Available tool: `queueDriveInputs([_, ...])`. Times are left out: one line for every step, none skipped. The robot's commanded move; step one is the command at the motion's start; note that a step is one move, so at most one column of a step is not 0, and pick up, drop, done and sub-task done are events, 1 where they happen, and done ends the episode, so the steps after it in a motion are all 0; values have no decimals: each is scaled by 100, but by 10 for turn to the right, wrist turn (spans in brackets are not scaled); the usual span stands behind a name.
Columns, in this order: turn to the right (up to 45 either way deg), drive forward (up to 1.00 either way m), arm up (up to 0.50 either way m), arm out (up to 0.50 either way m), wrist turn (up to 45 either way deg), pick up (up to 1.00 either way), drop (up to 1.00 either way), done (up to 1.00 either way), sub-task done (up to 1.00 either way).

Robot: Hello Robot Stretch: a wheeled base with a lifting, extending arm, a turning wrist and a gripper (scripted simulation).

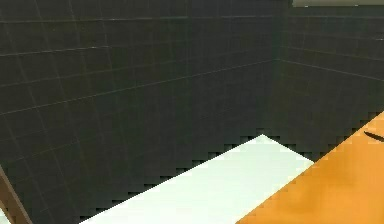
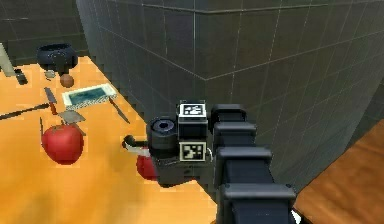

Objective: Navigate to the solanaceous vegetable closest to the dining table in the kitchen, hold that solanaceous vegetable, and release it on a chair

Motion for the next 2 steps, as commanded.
queueDriveInputs([0,0,-10,0,0,0,0,0,0])
queueDriveInputs([0,0,0,0,0,100,0,0,0])
